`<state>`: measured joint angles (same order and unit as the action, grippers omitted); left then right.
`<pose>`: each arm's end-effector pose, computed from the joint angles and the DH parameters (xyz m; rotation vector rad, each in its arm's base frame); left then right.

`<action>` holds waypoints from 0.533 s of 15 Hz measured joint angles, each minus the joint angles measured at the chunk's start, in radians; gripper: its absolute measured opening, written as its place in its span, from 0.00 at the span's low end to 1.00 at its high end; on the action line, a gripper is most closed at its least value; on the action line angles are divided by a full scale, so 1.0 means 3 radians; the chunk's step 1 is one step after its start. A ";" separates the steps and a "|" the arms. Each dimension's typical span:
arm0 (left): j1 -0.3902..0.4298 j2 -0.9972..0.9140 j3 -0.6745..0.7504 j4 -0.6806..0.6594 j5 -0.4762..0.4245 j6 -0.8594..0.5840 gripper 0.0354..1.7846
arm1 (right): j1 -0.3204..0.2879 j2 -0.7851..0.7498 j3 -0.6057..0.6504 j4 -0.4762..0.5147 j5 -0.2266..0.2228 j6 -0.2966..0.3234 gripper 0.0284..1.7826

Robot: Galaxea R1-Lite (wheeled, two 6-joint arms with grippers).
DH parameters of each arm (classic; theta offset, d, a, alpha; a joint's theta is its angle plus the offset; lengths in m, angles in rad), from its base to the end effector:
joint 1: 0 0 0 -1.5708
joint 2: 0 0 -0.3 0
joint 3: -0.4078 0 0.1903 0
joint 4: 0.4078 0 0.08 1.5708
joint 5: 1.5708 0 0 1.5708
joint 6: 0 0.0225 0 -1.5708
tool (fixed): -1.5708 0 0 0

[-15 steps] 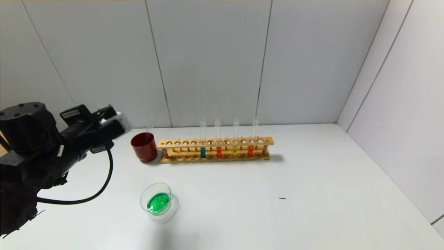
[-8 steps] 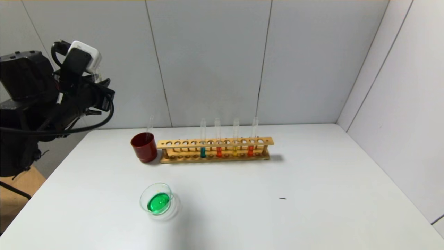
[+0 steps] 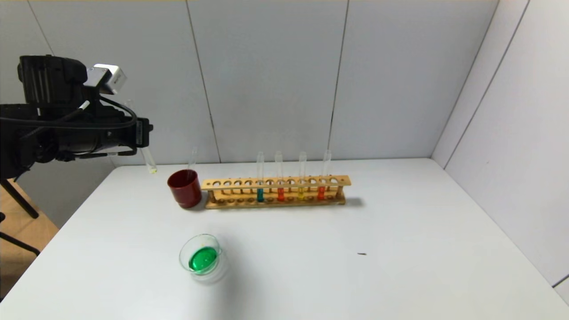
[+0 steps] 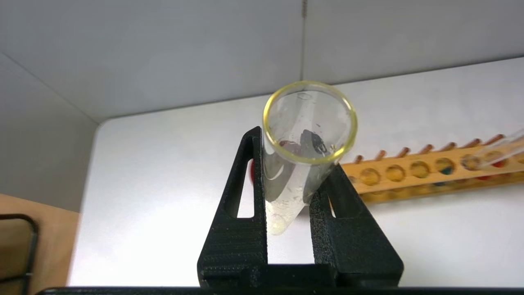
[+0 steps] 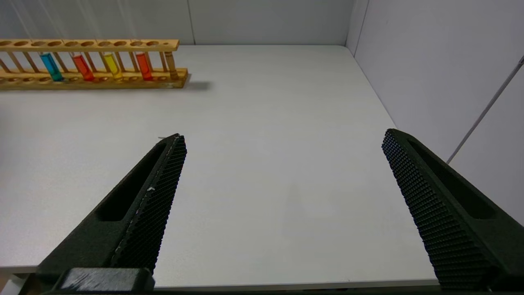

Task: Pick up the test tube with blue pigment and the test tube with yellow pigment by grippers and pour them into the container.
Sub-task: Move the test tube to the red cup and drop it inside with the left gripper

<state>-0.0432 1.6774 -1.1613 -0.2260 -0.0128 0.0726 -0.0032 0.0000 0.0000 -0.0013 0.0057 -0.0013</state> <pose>0.3190 -0.0141 0.2484 0.0765 0.2880 -0.0661 -0.0228 0.0002 0.0756 -0.0013 -0.0013 0.0025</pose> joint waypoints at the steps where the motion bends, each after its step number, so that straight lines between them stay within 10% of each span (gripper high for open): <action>1: 0.0014 0.0048 -0.0042 0.0013 -0.0025 -0.0030 0.17 | 0.0000 0.0000 0.0000 0.0000 -0.0001 0.0000 0.98; 8: 0.0106 0.0488 -0.0157 -0.0279 -0.0047 -0.0043 0.17 | 0.0001 0.0000 0.0000 0.0000 0.0000 0.0001 0.98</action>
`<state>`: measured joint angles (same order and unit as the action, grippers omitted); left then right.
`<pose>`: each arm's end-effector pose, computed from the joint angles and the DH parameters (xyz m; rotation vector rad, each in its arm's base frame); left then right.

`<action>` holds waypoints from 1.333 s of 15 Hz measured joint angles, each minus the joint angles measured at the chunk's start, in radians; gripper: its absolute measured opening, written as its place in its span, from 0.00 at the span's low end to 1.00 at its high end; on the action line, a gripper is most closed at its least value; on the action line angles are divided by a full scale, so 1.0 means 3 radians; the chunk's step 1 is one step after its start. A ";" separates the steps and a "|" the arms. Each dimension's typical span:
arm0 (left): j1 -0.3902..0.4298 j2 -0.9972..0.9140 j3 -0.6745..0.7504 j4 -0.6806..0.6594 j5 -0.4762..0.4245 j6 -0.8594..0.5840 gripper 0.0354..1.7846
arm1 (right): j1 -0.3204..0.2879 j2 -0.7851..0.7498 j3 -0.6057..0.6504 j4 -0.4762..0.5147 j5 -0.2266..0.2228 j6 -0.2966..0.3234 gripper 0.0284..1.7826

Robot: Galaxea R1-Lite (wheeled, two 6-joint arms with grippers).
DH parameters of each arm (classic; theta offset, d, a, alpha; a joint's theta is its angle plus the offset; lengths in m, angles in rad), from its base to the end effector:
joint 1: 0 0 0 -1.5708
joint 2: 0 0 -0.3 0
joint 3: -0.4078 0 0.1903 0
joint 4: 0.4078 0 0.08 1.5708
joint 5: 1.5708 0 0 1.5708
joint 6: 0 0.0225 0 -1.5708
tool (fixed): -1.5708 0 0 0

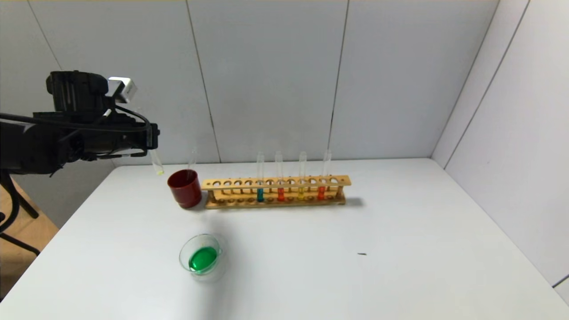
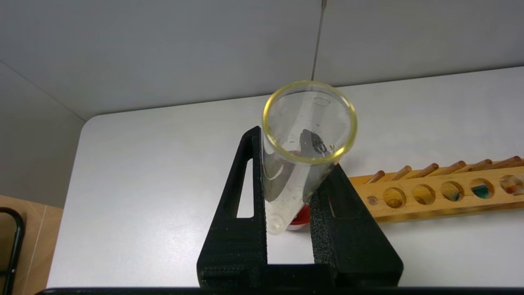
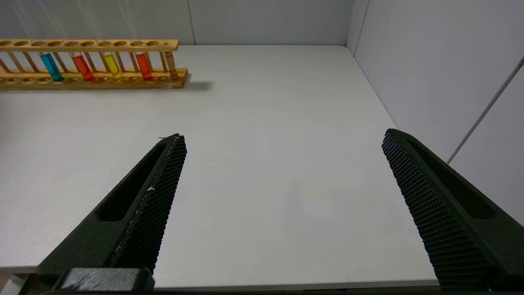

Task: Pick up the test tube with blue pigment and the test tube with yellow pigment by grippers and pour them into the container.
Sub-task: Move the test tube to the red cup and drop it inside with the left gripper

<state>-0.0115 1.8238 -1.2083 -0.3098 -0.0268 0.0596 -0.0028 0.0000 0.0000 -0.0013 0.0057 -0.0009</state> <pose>0.3590 -0.0047 0.2204 0.0568 0.3045 -0.0471 -0.0228 0.0002 0.0756 -0.0009 -0.0013 0.0029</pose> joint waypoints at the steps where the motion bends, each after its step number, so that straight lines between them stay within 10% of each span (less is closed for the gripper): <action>1: 0.0001 0.0075 -0.0015 -0.0048 -0.0005 -0.0001 0.17 | 0.0000 0.0000 0.0000 0.0000 0.0000 0.0000 0.98; 20: -0.0013 0.0959 -0.0301 -0.0365 -0.0160 -0.0117 0.17 | -0.0001 0.0000 0.0000 0.0000 0.0000 -0.0001 0.98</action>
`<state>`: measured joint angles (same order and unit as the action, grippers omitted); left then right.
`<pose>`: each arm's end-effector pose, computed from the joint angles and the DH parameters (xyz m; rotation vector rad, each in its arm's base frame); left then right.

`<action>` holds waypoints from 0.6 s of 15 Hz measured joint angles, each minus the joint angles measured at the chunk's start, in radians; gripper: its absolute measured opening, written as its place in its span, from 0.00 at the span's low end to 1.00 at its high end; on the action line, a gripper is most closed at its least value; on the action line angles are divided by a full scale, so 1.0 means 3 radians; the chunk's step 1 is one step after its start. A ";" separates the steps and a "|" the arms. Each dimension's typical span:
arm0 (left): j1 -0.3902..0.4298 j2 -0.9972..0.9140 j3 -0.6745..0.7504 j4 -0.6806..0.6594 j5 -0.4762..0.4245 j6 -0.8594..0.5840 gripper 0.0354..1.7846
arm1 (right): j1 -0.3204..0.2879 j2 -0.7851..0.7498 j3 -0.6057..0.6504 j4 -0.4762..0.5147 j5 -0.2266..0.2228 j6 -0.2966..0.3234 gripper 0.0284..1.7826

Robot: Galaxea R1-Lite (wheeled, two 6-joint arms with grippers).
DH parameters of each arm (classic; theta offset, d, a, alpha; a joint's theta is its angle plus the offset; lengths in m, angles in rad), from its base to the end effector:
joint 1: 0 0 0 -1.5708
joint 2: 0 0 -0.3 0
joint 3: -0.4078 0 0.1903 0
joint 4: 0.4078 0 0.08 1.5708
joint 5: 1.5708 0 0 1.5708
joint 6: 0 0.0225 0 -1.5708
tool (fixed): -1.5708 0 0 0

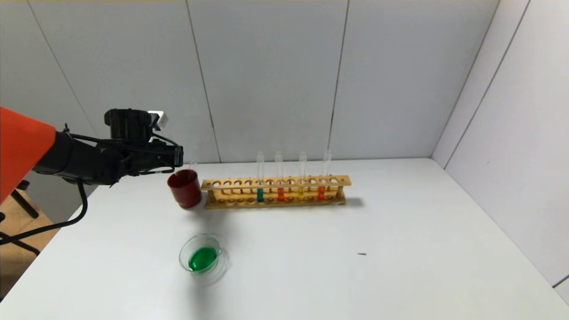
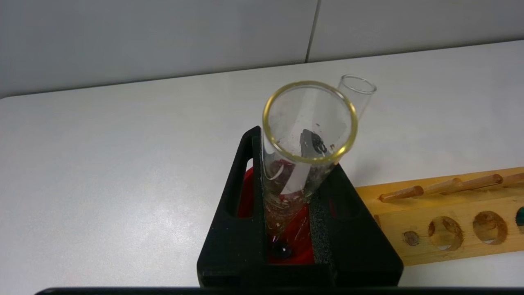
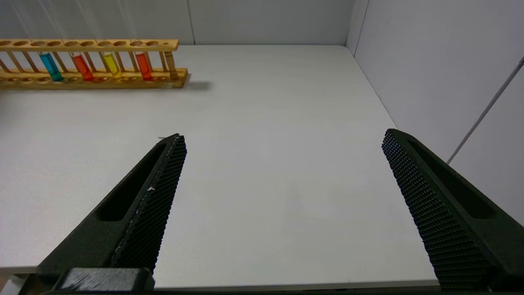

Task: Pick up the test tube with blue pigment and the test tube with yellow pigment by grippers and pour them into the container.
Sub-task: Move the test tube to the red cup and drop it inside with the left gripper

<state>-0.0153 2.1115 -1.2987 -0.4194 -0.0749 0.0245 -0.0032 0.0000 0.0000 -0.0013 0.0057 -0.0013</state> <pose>0.4239 -0.0082 0.1430 0.0124 0.3922 -0.0938 -0.0228 0.0002 0.0756 -0.0013 -0.0013 0.0025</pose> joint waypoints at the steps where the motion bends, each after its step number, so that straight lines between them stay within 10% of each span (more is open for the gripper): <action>1: 0.0000 0.0019 -0.0001 0.0000 -0.0001 0.0000 0.17 | 0.0001 0.0000 0.0000 0.0000 -0.0001 0.0000 0.98; 9: 0.0000 0.0089 0.0006 -0.0010 -0.0002 -0.0001 0.17 | -0.0001 0.0000 0.0000 0.0000 -0.0001 0.0000 0.98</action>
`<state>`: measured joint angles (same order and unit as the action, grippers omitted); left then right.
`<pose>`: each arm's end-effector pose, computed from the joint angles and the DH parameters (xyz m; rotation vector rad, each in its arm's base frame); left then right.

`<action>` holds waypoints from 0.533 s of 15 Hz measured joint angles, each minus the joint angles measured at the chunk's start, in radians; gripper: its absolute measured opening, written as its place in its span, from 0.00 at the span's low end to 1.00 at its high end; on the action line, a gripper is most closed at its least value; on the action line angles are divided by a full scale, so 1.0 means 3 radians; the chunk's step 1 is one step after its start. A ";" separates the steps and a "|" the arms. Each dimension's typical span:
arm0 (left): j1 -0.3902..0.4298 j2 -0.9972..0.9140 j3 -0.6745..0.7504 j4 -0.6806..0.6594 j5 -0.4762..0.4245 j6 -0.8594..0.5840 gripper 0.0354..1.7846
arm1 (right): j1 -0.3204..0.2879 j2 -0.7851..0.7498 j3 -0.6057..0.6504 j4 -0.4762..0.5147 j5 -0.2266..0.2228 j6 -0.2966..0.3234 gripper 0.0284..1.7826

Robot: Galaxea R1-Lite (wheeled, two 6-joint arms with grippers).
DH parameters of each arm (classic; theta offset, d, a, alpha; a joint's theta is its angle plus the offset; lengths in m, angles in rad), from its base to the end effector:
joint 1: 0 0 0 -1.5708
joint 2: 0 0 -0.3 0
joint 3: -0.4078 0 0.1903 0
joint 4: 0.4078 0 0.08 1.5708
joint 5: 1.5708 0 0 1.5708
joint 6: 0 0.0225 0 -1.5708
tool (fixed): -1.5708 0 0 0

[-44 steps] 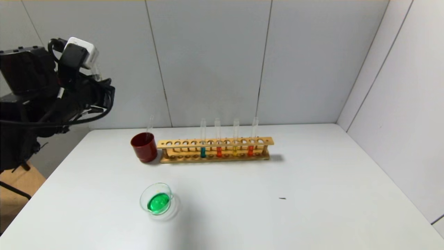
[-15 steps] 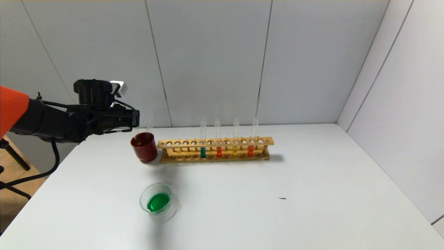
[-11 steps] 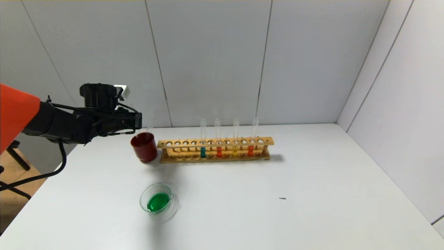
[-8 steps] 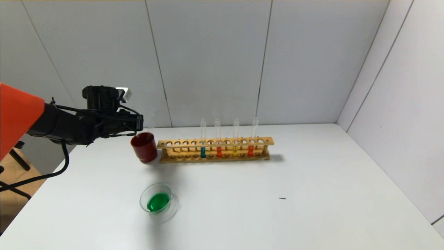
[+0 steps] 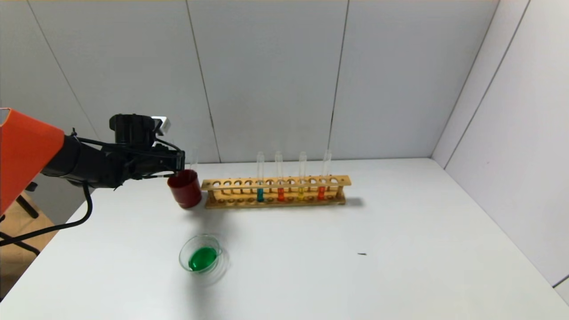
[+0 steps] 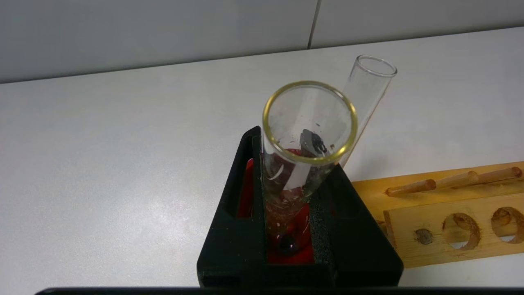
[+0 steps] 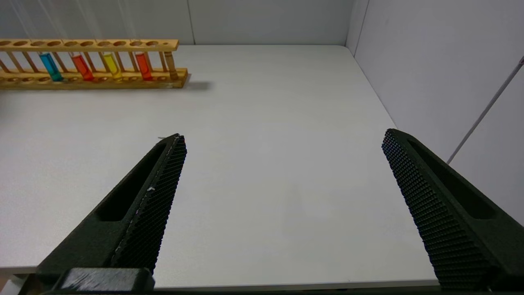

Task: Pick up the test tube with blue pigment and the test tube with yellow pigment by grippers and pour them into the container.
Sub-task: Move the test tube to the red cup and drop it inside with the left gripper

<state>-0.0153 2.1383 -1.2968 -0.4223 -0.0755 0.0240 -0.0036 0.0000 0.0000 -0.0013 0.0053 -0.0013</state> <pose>0.4274 -0.0082 0.1313 0.0110 0.4180 -0.0945 -0.0228 0.0002 0.0756 -0.0013 -0.0013 0.0017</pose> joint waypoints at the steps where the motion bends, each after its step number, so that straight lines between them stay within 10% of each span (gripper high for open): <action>1: 0.0000 0.0008 0.0001 -0.0019 -0.0004 0.0003 0.18 | 0.0000 0.0000 0.0000 0.0000 0.0000 0.0001 0.98; 8: -0.0005 0.0071 0.0018 -0.0189 0.0011 0.0026 0.59 | 0.0000 0.0000 0.0000 0.0000 0.0000 0.0000 0.98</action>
<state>-0.0168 2.1596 -1.2913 -0.4789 -0.0721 0.0317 -0.0036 0.0000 0.0000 -0.0013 0.0053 -0.0013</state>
